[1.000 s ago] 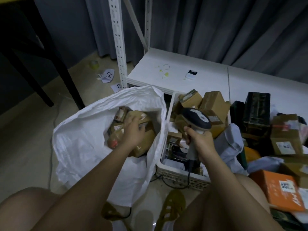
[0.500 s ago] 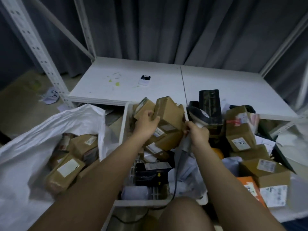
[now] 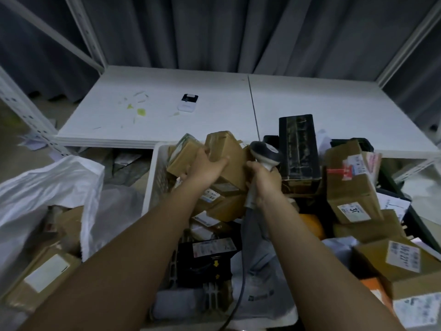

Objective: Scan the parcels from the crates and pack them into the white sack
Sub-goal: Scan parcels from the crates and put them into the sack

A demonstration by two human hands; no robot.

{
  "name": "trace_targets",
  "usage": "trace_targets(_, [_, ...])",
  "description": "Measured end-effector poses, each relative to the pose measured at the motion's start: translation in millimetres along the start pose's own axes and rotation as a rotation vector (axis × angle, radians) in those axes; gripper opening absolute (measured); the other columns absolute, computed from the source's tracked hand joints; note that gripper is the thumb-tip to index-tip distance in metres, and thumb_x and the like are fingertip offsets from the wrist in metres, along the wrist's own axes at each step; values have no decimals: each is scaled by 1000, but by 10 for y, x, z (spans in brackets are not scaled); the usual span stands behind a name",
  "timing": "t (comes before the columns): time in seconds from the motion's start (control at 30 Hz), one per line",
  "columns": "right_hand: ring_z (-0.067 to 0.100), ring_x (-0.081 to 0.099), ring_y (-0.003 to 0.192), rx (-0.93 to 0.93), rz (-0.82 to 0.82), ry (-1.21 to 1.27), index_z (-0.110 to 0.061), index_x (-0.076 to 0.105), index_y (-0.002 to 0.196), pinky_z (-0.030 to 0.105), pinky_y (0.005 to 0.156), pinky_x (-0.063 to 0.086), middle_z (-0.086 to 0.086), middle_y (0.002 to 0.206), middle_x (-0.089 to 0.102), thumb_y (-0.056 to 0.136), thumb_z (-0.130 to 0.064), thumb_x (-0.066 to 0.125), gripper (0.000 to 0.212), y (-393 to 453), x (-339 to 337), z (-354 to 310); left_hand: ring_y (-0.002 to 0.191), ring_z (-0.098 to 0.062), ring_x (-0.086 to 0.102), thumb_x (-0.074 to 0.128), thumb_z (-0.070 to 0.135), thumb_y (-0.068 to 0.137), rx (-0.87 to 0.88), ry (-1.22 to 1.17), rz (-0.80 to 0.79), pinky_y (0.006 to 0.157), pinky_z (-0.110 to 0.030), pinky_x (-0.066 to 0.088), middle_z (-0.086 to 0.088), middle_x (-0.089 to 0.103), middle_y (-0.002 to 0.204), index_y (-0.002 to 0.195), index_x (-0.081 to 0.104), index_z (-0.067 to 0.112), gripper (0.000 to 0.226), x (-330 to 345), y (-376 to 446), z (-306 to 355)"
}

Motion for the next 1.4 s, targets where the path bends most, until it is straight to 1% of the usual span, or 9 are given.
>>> trace_targets(0.13, [24, 64, 103, -19, -14, 83, -13, 49, 137, 29, 70, 54, 10, 121, 64, 86, -16, 70, 55, -145, -48, -16, 110, -14, 43, 80, 34, 73, 267, -54, 81, 87, -31, 42, 2, 41, 129, 135, 30, 26, 80, -292, -329, 351])
trace_targets(0.33, [13, 69, 77, -66, -148, 236, -8, 56, 128, 22, 58, 54, 7, 105, 70, 86, -21, 73, 47, -820, 15, -380, 129, -18, 34, 82, 40, 65, 575, 356, 240, 108, -39, 25, 1, 36, 140, 143, 25, 26, 97, -860, -1116, 638])
trace_targets(0.47, [18, 71, 83, -106, -289, 182, -9, 56, 126, 26, 61, 56, 11, 108, 70, 82, -26, 76, 51, -1451, 233, -604, 132, -14, 29, 79, 44, 67, 695, 580, 329, 110, -43, 14, 5, 33, 144, 146, 22, 25, 99, -1171, -1752, 685])
trace_targets(0.6, [26, 71, 90, -43, -414, 98, -9, 58, 119, 35, 67, 60, 13, 108, 70, 78, -34, 79, 52, -2087, 467, -551, 130, -26, 35, 82, 30, 66, 832, 786, 367, 107, -47, 29, -5, 37, 142, 145, 30, 17, 95, -1432, -2384, 555])
trace_targets(0.83, [27, 71, 89, 95, -459, -68, -7, 52, 124, 32, 51, 57, 15, 110, 69, 53, -52, 89, 91, -2921, 714, 23, 115, -29, 38, 84, 9, 51, 943, 1052, 518, 91, -66, 42, -14, 46, 124, 132, 40, 8, 91, -1704, -3292, 26])
trace_targets(0.97, [28, 72, 85, 52, -473, -99, -10, 54, 128, 31, 53, 54, 15, 108, 70, 38, -49, 89, 104, -3053, 779, 415, 125, -26, 37, 66, 46, 77, 872, 849, 441, 107, -51, 32, -8, 43, 131, 138, 34, 17, 75, -1947, -3587, -398])
trace_targets(1.07, [25, 71, 90, 11, -475, -158, -6, 54, 128, 29, 55, 57, 12, 112, 69, 64, -42, 86, 79, -3333, 688, 544, 135, -13, 20, 60, 49, 86, 598, 256, 512, 110, -30, 22, 2, 28, 145, 144, 29, 23, 70, -2391, -3791, -656])
trace_targets(1.2, [25, 64, 101, -57, -483, -244, -8, 45, 131, 33, 60, 60, 7, 125, 60, 75, -38, 81, 73, -3404, 603, 682, 140, -17, 23, 46, 57, 91, 143, -174, 497, 109, -34, 25, 1, 21, 155, 146, 30, 24, 67, -2824, -3818, -1094])
trace_targets(1.4, [25, 66, 106, -268, -699, -374, -21, 62, 116, 45, 86, 57, 5, 116, 68, 71, -45, 81, 54, -3587, 704, 678, 83, -8, 63, 41, 58, 93, -6, -281, 54, 82, -29, 53, 8, 69, 94, 114, 59, 29, 41, -2755, -3825, -1378])
Point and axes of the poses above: each hand's wrist, its own y-axis towards the middle knuckle, its own x-axis out of the palm, z = x × y, the point moved 8 cm from there along y, towards the middle knuckle
